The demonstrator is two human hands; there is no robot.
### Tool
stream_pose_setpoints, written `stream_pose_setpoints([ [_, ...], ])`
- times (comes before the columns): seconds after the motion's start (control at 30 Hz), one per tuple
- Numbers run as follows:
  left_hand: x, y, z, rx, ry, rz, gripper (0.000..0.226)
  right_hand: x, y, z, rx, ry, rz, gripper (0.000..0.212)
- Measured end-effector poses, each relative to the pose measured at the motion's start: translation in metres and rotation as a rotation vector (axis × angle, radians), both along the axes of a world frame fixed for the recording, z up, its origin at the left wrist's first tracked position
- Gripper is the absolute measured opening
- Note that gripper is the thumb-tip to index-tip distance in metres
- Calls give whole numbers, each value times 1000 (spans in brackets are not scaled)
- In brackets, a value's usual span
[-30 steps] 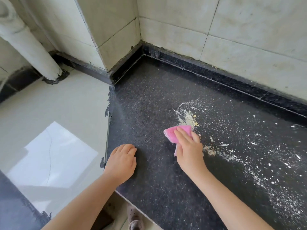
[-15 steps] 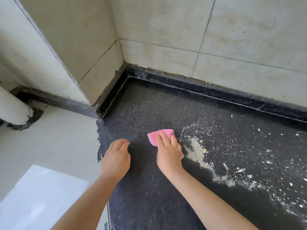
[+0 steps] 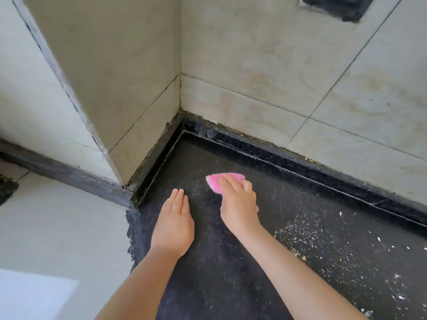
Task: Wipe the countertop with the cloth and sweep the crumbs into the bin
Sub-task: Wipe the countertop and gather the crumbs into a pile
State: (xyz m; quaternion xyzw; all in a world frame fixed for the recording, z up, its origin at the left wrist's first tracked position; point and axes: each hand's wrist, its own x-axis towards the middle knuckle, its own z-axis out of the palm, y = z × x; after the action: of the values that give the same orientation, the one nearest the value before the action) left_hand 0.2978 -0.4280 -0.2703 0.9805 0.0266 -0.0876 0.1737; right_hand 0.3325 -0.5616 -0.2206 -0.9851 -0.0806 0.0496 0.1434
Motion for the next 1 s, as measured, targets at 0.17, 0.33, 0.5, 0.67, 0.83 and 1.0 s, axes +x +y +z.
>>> stream_pose_setpoints([
  [0.17,4,1,-2,26,2,-22,50,69,36,-23,11,-9,122,56],
  [0.33,4,1,3,39,41,-28,50,127,24,-43,-40,221,117,64],
  [0.5,4,2,8,7,88,-10,52,83,-34,-19,-50,428,-20,68],
  [0.67,5,3,10,9,95,-28,52,28,-75,52,-368,716,197,67],
  [0.83,6,4,10,-4,72,-17,52,89,-46,39,-168,439,232,73],
  [1.0,4,1,11,18,43,-29,51,133,-22,-25,-52,164,165,65],
])
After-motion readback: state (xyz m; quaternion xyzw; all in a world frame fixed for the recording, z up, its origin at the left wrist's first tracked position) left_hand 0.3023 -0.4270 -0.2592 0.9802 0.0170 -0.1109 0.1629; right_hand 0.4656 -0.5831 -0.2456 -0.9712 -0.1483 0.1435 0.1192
